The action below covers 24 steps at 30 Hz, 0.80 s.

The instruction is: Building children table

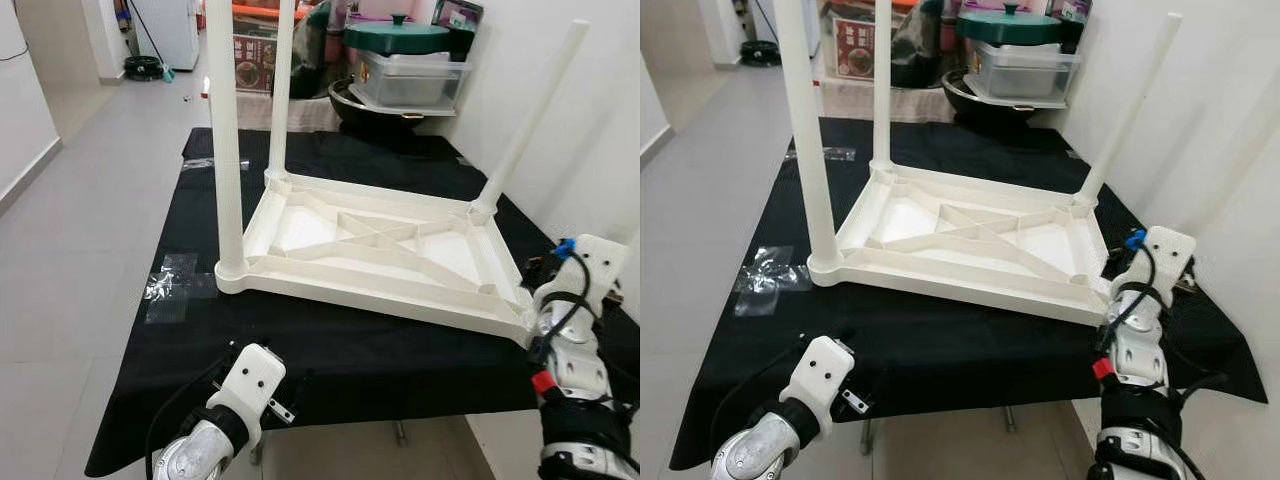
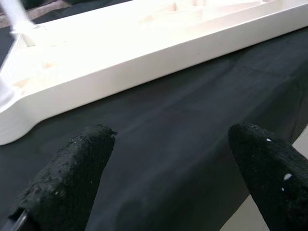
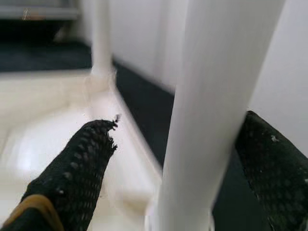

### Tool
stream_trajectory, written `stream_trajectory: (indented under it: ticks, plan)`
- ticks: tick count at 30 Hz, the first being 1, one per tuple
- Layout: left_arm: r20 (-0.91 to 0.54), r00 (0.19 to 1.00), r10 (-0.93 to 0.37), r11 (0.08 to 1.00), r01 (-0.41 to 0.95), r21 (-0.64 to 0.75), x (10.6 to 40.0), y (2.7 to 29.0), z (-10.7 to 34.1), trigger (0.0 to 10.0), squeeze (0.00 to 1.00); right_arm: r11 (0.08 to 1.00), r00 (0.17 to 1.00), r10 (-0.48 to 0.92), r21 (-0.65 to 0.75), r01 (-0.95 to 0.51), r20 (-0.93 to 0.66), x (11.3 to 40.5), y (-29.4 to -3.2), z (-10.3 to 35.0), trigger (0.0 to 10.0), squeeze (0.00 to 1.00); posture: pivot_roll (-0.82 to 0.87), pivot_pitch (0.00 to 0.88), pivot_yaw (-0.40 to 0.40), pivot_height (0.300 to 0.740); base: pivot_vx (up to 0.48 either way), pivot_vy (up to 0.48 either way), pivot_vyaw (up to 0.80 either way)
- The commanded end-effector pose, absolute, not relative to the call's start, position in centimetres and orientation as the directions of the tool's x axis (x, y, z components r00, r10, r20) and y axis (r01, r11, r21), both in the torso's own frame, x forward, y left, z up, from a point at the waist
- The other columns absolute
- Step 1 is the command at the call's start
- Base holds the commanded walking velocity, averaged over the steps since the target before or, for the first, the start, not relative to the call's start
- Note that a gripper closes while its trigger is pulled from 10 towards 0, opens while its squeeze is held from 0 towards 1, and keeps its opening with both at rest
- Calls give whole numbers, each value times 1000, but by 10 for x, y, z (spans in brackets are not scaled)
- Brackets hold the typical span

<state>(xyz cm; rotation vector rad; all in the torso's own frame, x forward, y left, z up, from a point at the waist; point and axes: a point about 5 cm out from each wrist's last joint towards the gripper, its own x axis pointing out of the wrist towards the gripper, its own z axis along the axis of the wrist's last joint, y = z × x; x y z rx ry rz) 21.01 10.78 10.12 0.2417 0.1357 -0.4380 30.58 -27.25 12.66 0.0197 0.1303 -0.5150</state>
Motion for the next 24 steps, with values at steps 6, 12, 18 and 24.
stream_trajectory:
  ticks: [6,12,18,24]
  plan:
    - [-192,888,-418,874,451,180,207,105,101,10000,0,969,913,-231,9,249,-336,292,-236,98,10000,0,102,0,-143,740,0,0,0]
    - [-193,887,-419,875,451,173,207,104,100,10000,0,995,907,85,-12,-98,-412,300,-221,106,10000,0,94,0,-141,740,0,0,0]
    - [-188,885,-426,874,456,167,207,102,101,10000,0,875,826,443,-35,-484,-349,321,-191,146,10000,0,91,0,-154,740,0,0,0]
    - [-178,882,-436,872,463,161,202,95,104,10000,0,705,709,571,-193,-682,-414,361,-164,180,10000,0,101,2,-198,740,0,0,0]
